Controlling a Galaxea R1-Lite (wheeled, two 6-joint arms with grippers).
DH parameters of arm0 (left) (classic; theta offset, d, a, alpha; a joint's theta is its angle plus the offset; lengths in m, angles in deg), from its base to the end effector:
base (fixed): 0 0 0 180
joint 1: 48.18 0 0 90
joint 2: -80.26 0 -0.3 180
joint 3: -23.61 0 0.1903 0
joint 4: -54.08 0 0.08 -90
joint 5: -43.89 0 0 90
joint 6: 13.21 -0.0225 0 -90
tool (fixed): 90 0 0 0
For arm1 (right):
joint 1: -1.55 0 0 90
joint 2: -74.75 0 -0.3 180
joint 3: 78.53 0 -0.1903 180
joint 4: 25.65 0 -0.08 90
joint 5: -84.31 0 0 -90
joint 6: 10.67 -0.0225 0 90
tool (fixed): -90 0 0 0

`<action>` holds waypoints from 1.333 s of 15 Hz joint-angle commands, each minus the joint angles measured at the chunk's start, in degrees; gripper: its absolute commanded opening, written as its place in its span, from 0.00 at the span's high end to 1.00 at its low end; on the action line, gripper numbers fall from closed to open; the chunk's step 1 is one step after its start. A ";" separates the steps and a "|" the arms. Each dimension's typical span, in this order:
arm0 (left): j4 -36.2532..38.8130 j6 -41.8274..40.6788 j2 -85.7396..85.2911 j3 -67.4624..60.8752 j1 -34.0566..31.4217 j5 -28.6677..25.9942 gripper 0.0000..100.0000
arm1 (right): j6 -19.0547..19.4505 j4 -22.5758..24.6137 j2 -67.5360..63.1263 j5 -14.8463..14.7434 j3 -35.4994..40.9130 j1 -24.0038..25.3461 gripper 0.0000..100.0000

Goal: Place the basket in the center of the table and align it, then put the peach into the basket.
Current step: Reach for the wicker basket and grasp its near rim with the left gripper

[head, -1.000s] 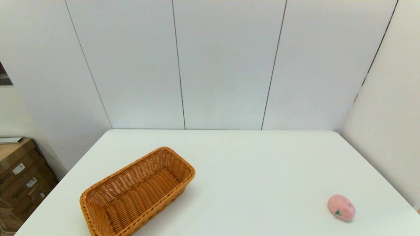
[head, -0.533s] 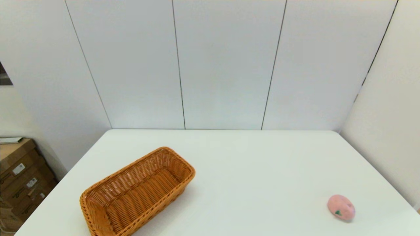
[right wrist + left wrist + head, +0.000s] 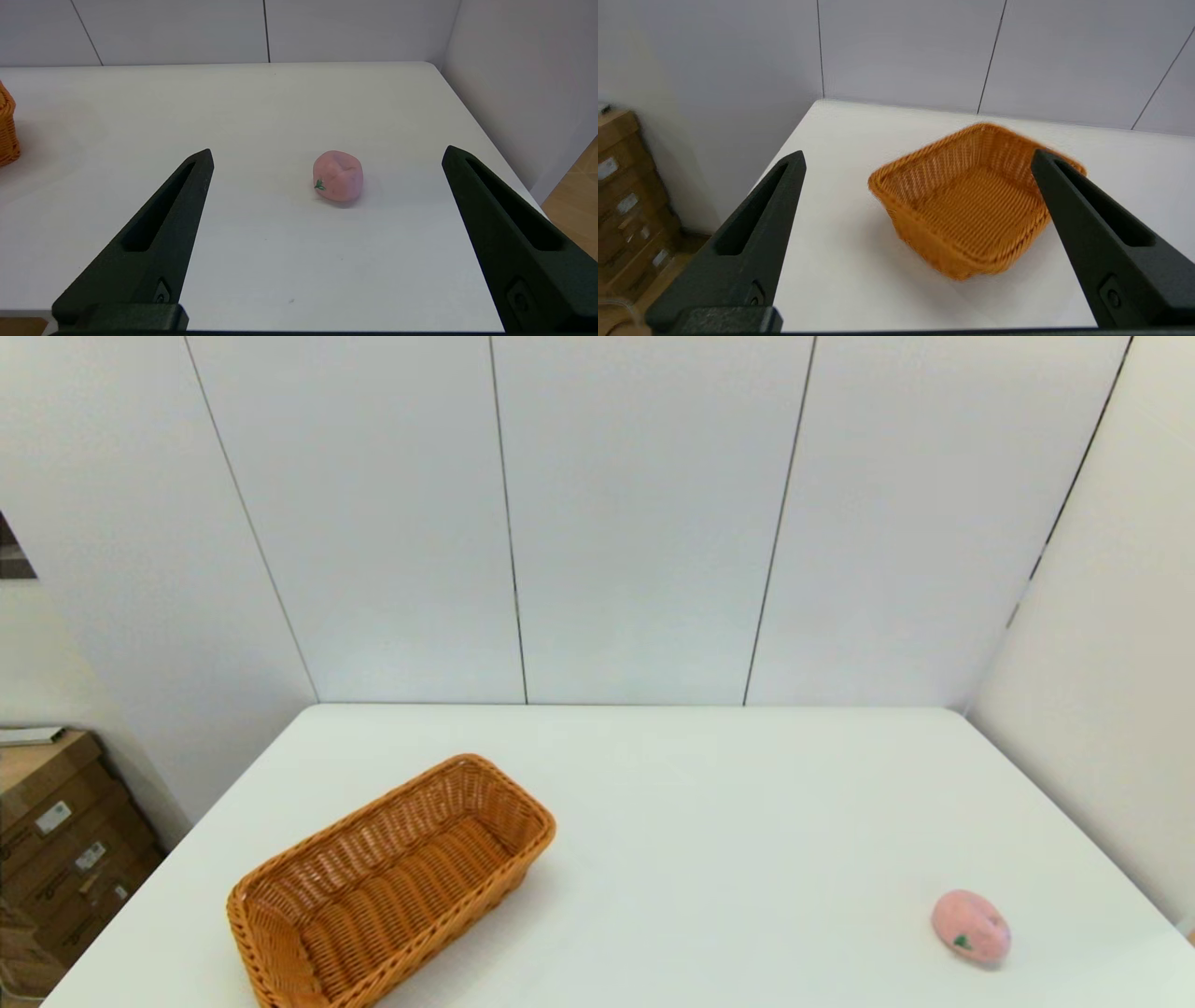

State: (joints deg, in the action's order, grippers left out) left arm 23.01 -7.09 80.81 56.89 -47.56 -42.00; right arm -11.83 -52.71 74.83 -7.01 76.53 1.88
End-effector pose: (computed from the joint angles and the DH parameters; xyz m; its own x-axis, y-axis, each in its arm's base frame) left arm -0.0375 0.0020 0.1087 0.9977 0.0609 0.0289 -0.0574 0.9924 -0.1086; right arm -0.0251 -0.0007 0.0764 0.9992 -0.0173 -0.0356 0.0180 0.9996 0.0194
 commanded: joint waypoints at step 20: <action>-6.80 45.82 68.27 16.54 10.80 -0.42 0.00 | -0.07 0.00 0.01 0.00 -0.01 0.02 0.00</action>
State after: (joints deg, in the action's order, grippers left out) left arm 16.37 31.69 139.30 72.41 -43.00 -41.57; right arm -11.90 -52.70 74.83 -7.01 76.53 1.86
